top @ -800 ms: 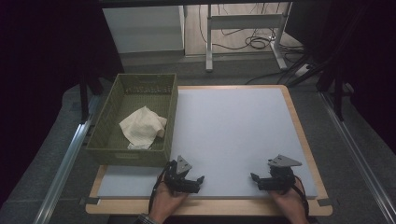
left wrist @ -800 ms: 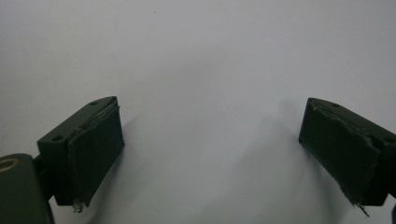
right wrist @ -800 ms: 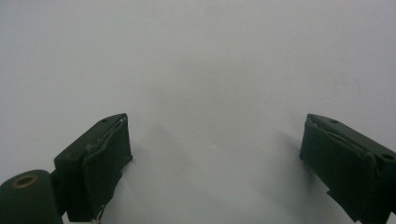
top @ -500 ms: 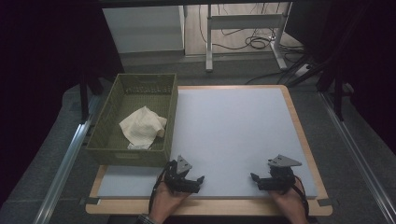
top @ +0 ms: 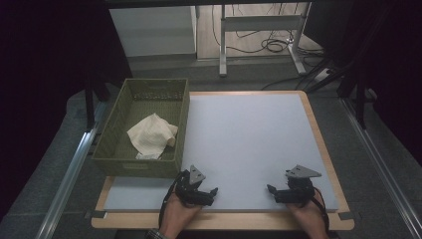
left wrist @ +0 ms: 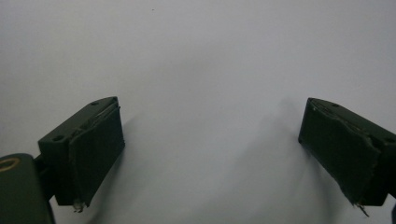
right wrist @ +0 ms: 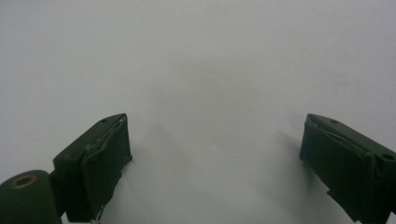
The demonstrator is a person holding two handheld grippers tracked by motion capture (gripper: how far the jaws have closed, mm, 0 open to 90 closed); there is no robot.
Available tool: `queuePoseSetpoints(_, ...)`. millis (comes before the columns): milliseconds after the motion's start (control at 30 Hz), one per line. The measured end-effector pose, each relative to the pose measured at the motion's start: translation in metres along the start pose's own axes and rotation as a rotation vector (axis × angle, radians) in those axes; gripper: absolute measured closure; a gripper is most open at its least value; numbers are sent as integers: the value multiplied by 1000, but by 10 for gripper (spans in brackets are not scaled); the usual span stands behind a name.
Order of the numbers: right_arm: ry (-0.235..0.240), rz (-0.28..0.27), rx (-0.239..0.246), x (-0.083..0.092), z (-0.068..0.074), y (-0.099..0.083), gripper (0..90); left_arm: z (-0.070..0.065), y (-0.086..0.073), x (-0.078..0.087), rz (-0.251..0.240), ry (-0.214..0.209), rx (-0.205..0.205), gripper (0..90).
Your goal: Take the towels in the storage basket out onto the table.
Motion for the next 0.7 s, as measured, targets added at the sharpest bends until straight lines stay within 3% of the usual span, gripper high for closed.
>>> queuePoseSetpoints(200,0,0,0,0,0,0,88,1,3,-1,5,-30,-33,78)
queuePoseSetpoints(400,0,0,1,0,0,0,88,-2,11,-2,47,-59,-74,76)
queuePoseSetpoints(500,1,0,0,0,0,0,88,-10,20,-4,73,-107,-115,77)
queuePoseSetpoints(700,2,0,0,0,0,0,88,-14,37,-2,92,-103,-154,71)
Point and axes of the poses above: each handheld gripper's, and its own axes: x roughly backward along the jaws, y roughly out of its top, z roughly to its left, the point moved 3 cm from there along -x, roughly forward along the jaws, and after that the axes turned 12 degrees about z, right-handed, at the moved point
